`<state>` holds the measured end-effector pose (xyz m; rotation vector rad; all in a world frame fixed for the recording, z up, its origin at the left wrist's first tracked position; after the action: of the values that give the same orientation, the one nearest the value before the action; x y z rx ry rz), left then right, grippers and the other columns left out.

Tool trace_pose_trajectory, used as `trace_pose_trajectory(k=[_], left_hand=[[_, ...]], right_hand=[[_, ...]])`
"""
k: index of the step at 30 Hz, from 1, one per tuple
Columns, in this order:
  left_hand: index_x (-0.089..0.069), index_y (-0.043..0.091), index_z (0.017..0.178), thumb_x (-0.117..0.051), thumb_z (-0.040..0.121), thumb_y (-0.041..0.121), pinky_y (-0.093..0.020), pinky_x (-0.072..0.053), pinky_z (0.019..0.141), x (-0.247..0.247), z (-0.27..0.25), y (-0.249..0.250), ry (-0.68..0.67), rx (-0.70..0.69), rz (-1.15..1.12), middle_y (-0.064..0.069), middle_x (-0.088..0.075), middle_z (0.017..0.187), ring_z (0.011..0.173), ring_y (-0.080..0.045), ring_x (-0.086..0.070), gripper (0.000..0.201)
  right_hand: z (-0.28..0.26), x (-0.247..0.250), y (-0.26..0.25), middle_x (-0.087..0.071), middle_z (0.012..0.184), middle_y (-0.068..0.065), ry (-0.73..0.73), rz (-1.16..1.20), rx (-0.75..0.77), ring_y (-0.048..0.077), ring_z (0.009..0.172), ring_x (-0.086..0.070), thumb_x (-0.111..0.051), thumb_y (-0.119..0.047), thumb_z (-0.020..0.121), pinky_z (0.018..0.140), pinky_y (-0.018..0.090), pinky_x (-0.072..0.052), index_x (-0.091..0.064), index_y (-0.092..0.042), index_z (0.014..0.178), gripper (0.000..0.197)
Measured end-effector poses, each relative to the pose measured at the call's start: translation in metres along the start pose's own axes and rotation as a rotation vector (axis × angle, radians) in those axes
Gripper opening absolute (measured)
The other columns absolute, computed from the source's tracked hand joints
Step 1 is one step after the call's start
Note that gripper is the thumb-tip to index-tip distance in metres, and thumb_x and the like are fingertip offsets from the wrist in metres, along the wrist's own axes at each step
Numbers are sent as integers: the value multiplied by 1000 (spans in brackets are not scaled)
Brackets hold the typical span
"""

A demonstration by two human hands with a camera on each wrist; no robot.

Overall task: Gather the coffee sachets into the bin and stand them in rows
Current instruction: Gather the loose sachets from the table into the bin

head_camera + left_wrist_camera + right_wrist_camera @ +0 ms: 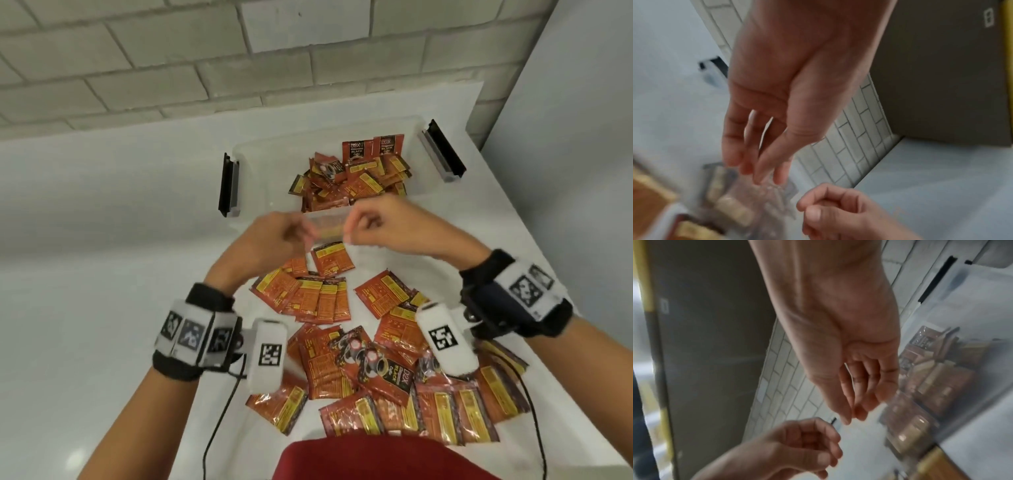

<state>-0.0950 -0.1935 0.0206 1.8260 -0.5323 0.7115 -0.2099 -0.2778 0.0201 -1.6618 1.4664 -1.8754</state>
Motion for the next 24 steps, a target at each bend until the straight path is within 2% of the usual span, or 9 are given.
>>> trace_pose_trajectory(k=[2, 4, 6, 9, 13, 16, 20, 22, 24], left_hand=[[-64, 21, 107, -55, 90, -2, -13, -43, 75, -11, -4, -18, 0, -3, 140, 4, -64, 108, 99, -12, -57, 30], [-61, 22, 121, -57, 89, 1, -30, -44, 91, -20, -3, -36, -11, 24, 329, -3, -58, 126, 113, -18, -49, 38], [-48, 26, 137, -58, 92, 9, -47, -39, 104, -31, -1, -54, -62, 59, 461, -4, -45, 143, 127, -25, -38, 50], [-27, 31, 149, -61, 92, 13, -52, -36, 108, -45, 0, -68, -145, 36, 438, -3, -30, 153, 135, -28, -30, 69], [-11, 33, 153, -63, 90, 8, -45, -43, 104, -48, 4, -77, -202, 37, 508, -5, -27, 147, 132, -27, -29, 84], [-25, 33, 149, -64, 89, 9, -44, -43, 103, -47, 6, -79, -240, 56, 597, -6, -27, 141, 130, -27, -27, 76], [-45, 29, 131, -73, 83, 18, -46, -39, 105, -40, 7, -75, -171, 53, 670, -1, -26, 142, 131, -24, -22, 57], [-50, 24, 119, -73, 83, 18, -44, -40, 103, -37, 5, -76, -162, 55, 635, 1, -36, 135, 127, -21, -31, 44], [-51, 24, 100, -71, 84, 15, -35, -45, 91, -30, 3, -77, -144, 56, 519, 2, -51, 116, 113, -20, -47, 27]], right_hand=[[2, -27, 11, -64, 100, -7, -67, -94, -1, 7, 95, -59, -63, -19, 91, 79, 20, -45, -64, -17, 107, 16], [8, -47, 26, -57, 124, 0, -98, -229, -27, 19, 123, -46, -55, -20, 97, 97, 33, -41, -54, -18, 128, 31], [10, -63, 37, -48, 137, 4, -144, -310, -39, 24, 133, -28, -47, -20, 101, 104, 42, -31, -36, -22, 145, 45], [12, -75, 46, -41, 140, 4, -156, -485, 9, 26, 128, -25, -43, -23, 102, 105, 44, -29, -21, -26, 151, 55], [12, -70, 58, -43, 131, 4, -160, -590, -41, 26, 128, -25, -52, -38, 96, 102, 42, -29, -24, -24, 150, 62], [9, -66, 63, -41, 129, 4, -180, -614, -85, 25, 127, -26, -59, -40, 92, 102, 40, -30, -32, -24, 146, 62], [4, -56, 67, -42, 128, 7, -168, -532, -189, 23, 121, -36, -68, -31, 87, 97, 36, -37, -41, -15, 125, 49], [1, -47, 68, -53, 121, 7, -121, -342, -242, 15, 100, -52, -66, -21, 90, 76, 25, -48, -38, -15, 119, 40], [-6, -32, 65, -58, 112, 5, -48, -198, -261, 10, 83, -55, -61, -17, 93, 60, 17, -44, -35, -15, 125, 42]])
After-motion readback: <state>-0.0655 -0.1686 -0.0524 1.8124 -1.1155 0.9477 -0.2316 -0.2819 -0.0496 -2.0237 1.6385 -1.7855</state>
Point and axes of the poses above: each hand's wrist, its own z-axis towards the middle knuckle, its own x-axis out of the back of the hand, y = z × x, the point moved 9 cm from there along z, towards the middle knuckle
